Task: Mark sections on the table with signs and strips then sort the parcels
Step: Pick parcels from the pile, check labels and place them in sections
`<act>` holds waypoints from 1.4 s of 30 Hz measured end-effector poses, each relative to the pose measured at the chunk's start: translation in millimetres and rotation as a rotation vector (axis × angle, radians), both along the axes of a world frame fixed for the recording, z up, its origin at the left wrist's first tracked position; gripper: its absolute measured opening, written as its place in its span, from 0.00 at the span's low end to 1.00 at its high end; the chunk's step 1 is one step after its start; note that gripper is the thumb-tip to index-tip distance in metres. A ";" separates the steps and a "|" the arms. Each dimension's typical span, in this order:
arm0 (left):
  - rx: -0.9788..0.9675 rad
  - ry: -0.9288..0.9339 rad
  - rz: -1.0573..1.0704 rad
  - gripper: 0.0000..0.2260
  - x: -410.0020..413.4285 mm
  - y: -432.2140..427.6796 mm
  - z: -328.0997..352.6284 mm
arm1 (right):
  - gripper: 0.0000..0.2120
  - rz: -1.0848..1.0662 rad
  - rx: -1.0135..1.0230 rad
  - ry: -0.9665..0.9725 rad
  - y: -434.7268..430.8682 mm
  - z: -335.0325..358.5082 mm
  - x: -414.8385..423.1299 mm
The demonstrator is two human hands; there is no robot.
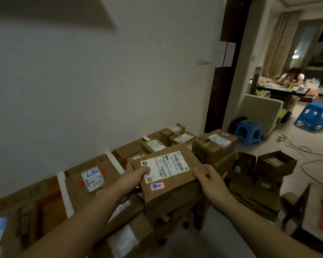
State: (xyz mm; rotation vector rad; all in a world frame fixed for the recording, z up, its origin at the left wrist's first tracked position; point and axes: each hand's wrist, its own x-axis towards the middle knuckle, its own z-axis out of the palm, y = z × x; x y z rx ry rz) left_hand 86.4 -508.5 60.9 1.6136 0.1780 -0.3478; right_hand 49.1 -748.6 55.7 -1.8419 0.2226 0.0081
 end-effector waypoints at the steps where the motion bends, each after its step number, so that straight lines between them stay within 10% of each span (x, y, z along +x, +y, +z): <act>1: -0.022 0.005 0.039 0.28 5.2 -15.0 -1.3 | 0.17 0.031 -0.003 0.004 -13.0 -0.2 9.0; 42: 0.393 -0.075 0.346 0.27 83.3 -135.8 -37.2 | 0.26 0.653 -0.386 -0.036 -96.7 -59.8 218.3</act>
